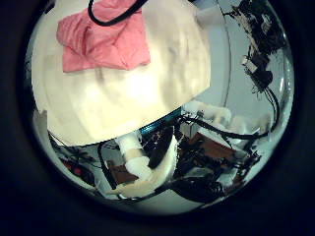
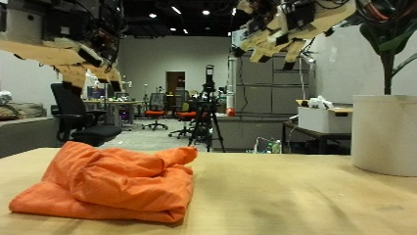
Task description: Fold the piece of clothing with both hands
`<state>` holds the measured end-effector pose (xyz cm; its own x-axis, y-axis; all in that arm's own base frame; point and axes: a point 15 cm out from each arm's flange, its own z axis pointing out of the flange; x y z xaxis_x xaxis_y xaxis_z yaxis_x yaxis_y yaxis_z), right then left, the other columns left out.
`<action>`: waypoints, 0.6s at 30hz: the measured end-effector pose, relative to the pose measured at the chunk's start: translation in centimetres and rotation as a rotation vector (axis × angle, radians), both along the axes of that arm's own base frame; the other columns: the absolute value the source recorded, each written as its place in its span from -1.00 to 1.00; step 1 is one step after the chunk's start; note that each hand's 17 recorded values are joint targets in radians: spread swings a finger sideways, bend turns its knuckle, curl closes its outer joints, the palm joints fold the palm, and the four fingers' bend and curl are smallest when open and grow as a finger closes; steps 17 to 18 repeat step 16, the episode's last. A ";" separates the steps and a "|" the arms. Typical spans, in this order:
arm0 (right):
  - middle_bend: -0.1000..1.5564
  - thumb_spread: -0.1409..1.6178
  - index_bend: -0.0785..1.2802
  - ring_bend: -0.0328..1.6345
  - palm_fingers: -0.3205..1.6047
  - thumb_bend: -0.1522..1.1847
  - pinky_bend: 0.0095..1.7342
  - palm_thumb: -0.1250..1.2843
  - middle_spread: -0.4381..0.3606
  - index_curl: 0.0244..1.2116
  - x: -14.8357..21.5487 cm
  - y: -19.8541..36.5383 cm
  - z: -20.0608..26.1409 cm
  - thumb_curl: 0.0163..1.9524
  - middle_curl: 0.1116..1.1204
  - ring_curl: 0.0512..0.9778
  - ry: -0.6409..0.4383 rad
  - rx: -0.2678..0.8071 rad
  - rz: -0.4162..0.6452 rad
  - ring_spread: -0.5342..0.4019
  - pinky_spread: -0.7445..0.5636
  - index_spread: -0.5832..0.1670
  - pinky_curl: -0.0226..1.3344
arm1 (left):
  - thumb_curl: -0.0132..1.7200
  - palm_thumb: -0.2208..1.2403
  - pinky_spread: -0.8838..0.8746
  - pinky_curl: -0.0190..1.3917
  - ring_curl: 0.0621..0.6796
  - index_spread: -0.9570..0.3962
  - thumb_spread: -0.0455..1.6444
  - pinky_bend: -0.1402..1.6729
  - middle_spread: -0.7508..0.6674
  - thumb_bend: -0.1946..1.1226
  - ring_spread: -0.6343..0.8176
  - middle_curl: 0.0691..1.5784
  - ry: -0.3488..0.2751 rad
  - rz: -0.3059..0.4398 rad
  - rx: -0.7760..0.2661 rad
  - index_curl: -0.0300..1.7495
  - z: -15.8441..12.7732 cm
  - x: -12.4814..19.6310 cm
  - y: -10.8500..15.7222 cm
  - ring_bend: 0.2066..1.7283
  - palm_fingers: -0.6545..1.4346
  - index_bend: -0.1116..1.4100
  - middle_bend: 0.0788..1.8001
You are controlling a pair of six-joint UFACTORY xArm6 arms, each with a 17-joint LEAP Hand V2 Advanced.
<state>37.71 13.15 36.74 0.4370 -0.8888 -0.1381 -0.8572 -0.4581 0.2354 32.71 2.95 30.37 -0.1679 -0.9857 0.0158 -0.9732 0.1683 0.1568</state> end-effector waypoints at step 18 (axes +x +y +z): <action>-0.65 0.55 -0.62 -0.74 -0.61 -0.79 -0.74 0.21 0.38 -0.49 0.3 -0.1 -1.4 -0.59 -0.61 -0.66 0.052 -0.015 0.009 0.65 0.75 -0.43 -0.49 | -0.68 -0.45 0.61 -0.54 -0.46 0.53 0.35 -0.63 0.55 -0.74 0.61 -0.72 -0.013 0.038 0.006 -0.62 0.7 -0.2 0.3 -0.82 -0.40 -0.64 -0.88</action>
